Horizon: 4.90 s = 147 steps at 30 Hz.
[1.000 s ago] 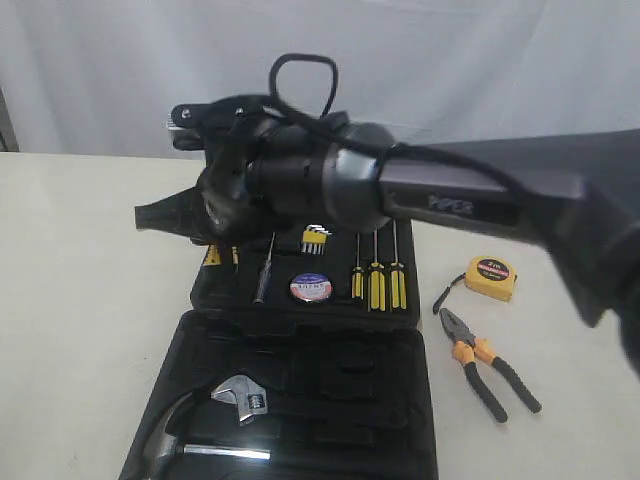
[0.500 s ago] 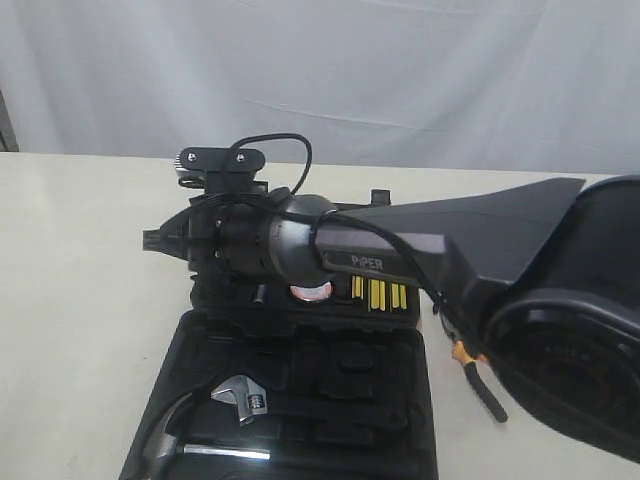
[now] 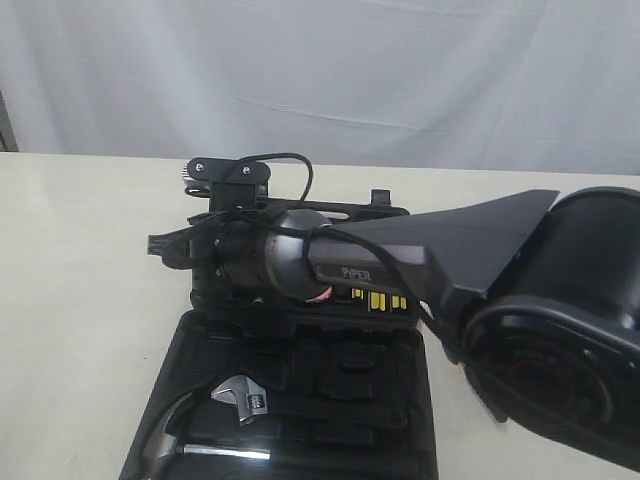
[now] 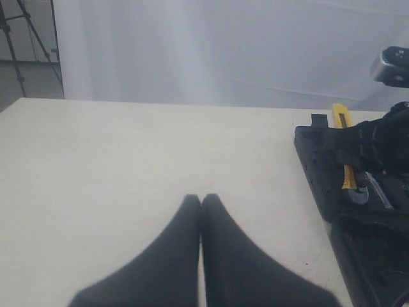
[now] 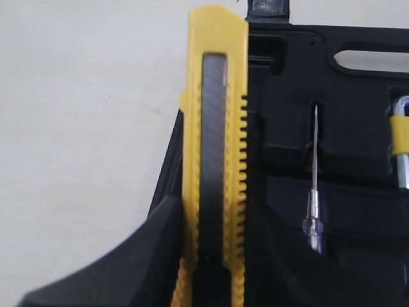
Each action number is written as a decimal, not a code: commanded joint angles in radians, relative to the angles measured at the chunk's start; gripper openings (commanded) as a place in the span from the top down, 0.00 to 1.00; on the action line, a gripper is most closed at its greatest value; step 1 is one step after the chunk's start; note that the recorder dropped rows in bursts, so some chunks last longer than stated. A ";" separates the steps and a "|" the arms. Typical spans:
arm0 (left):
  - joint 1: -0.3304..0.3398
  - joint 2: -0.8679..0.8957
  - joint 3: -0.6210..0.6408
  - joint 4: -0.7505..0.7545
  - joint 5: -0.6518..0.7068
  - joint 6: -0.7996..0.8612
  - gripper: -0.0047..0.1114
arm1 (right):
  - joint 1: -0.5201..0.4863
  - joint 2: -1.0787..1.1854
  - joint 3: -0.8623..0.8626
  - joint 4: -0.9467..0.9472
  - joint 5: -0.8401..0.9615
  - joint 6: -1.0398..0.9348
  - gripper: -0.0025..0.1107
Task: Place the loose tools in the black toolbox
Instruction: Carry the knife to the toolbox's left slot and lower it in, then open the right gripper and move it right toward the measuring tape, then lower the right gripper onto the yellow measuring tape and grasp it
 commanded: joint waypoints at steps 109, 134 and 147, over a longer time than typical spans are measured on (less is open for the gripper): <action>-0.002 -0.003 0.002 -0.002 -0.001 -0.002 0.96 | 0.103 -1.107 0.461 0.719 0.471 -1.340 0.98; -0.002 -0.003 0.002 -0.002 -0.001 -0.002 0.96 | -0.615 -0.905 0.590 1.213 0.495 -1.885 0.98; -0.002 -0.003 0.002 -0.002 -0.001 -0.002 0.96 | -0.673 -0.657 0.407 1.048 0.443 -2.029 0.98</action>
